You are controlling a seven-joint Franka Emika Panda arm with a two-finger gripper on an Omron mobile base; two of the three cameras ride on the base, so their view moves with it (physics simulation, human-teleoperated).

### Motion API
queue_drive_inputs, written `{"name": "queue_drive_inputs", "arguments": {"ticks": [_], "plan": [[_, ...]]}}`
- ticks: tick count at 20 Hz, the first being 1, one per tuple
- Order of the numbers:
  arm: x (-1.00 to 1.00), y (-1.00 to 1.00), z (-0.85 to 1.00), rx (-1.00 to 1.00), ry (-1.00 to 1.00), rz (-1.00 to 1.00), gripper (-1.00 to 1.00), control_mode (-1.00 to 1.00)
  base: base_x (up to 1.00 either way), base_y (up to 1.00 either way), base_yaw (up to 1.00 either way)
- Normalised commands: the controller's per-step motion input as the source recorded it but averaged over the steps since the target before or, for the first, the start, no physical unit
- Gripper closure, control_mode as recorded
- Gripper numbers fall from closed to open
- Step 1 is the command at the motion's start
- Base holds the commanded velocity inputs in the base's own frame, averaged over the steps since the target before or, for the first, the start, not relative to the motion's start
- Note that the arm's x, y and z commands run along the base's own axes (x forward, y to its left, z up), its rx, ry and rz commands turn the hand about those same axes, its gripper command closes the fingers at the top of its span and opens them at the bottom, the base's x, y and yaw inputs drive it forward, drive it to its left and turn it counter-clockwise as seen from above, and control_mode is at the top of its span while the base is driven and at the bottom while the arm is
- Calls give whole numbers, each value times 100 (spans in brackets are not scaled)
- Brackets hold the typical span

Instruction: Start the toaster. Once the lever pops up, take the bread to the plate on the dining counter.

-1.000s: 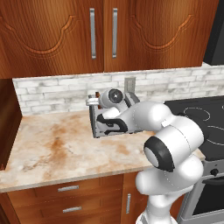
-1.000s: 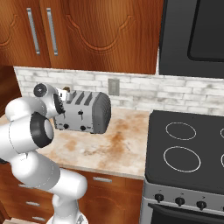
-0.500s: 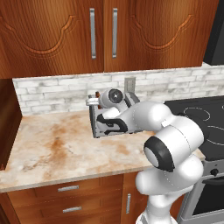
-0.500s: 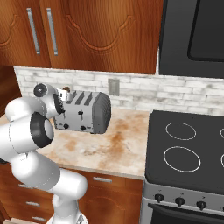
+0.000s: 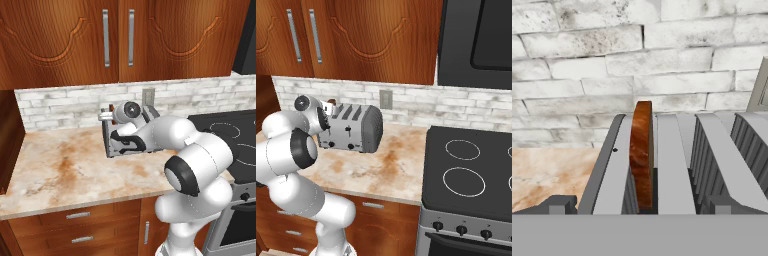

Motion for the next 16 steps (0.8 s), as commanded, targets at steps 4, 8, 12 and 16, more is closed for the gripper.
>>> {"name": "queue_drive_inputs", "arguments": {"ticks": [4,8,12,16], "plan": [[0,0,0,0,0,0,-100,-100,0,0,0],[0,0,0,0,0,0,-100,-100,0,0,0],[0,0,0,0,0,0,-100,-100,0,0,0],[0,0,0,0,0,0,-100,-100,0,0,0]]}}
